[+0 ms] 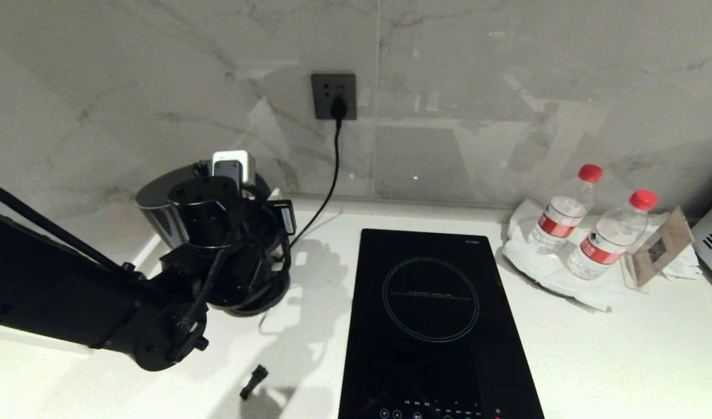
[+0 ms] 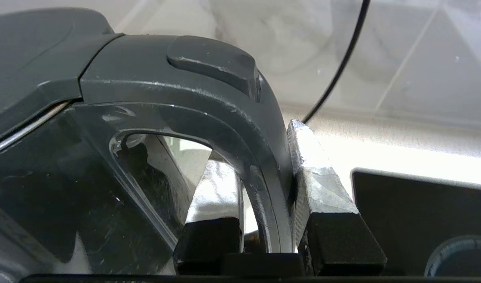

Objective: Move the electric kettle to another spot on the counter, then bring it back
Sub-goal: Place it by the sink

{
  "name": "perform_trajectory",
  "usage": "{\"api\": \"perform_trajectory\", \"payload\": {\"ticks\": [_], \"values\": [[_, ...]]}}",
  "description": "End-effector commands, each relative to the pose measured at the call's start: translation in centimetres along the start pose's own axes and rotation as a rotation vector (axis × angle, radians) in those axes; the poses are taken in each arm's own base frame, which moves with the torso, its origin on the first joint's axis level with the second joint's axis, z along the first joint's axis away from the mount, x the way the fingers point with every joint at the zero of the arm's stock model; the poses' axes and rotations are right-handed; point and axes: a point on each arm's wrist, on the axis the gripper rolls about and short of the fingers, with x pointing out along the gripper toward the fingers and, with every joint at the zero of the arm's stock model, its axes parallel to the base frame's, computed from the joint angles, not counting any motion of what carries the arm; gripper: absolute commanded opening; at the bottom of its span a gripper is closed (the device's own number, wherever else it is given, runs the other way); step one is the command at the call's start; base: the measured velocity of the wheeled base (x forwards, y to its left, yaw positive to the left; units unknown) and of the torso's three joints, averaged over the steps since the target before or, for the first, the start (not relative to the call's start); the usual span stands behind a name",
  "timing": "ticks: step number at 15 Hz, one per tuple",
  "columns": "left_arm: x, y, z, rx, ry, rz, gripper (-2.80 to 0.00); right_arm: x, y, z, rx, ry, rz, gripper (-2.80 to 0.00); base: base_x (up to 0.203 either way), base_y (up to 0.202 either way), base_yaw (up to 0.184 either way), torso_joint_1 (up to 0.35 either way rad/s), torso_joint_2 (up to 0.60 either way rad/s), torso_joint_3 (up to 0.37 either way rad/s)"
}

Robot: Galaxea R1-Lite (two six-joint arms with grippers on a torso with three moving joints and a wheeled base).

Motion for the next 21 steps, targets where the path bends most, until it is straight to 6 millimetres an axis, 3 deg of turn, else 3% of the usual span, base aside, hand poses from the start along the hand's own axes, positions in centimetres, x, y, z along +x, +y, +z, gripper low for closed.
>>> {"api": "perform_trajectory", "payload": {"ticks": [1, 7, 14, 21], "values": [[-1.4, 0.5, 1.5, -0.021, -0.031, -0.007, -2.80, 0.0, 0.0, 0.0, 0.000, 0.000, 0.000, -2.80, 0.000, 0.000, 0.000, 0.000, 0.00, 0.000], [-3.3, 1.1, 1.8, -0.002, -0.004, -0.023, -2.80, 0.0, 0.0, 0.0, 0.000, 0.001, 0.000, -2.80, 0.000, 0.000, 0.000, 0.000, 0.00, 0.000], [-3.1, 1.1, 1.8, -0.005, -0.007, -0.017, -2.80, 0.0, 0.0, 0.0, 0.000, 0.000, 0.000, -2.80, 0.000, 0.000, 0.000, 0.000, 0.00, 0.000], [-3.1, 1.1, 1.7, -0.005, -0.005, -0.015, -2.80, 0.0, 0.0, 0.0, 0.000, 0.000, 0.000, -2.80, 0.000, 0.000, 0.000, 0.003, 0.00, 0.169]]}}
